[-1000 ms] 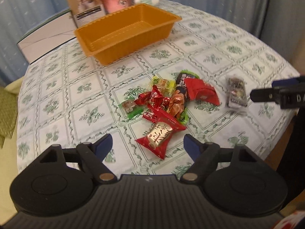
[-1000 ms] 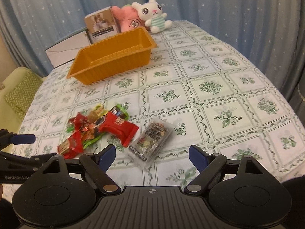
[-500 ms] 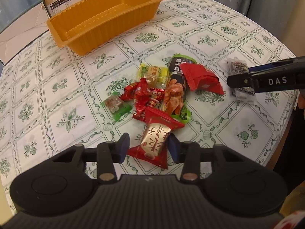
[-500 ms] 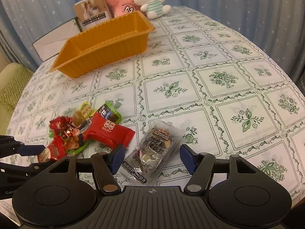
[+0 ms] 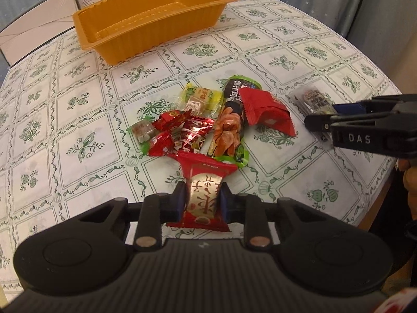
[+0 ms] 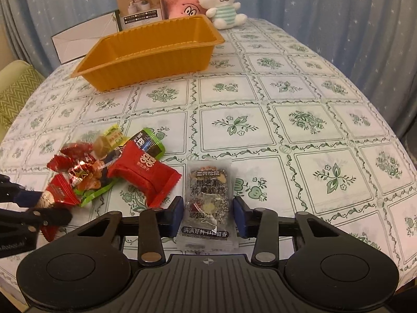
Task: Organize snacks
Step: 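Carry both snacks over the orange tray and open both tools to drop them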
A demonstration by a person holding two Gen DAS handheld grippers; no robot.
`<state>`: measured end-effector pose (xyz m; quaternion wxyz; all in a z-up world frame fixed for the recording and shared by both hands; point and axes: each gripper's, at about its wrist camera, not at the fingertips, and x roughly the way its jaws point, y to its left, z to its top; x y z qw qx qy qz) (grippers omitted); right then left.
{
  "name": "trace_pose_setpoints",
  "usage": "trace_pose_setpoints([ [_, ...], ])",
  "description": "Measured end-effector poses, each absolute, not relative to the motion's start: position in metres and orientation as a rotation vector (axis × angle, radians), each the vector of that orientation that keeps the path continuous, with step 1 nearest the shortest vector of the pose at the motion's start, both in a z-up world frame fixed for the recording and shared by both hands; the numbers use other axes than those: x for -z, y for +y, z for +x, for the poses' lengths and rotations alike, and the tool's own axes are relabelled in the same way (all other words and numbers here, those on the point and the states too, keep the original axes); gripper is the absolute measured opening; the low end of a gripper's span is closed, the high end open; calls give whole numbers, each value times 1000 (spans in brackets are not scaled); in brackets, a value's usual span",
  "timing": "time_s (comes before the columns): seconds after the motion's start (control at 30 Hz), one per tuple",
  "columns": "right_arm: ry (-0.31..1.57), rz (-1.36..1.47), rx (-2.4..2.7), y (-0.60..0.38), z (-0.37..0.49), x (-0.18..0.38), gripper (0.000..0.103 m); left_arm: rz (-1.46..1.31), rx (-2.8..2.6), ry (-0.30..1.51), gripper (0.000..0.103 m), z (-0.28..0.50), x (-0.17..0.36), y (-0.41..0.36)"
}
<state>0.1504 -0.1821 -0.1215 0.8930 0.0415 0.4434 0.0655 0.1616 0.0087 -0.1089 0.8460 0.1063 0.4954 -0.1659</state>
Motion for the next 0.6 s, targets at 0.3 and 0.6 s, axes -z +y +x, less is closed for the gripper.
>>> trace_pose_setpoints([
  [0.3,899,108,-153,-188,137,109,37,121,301,1029,22,147,98,11],
  [0.6,844,148,-198,-187,128,75,37,44,233,949,22,145,65,14],
])
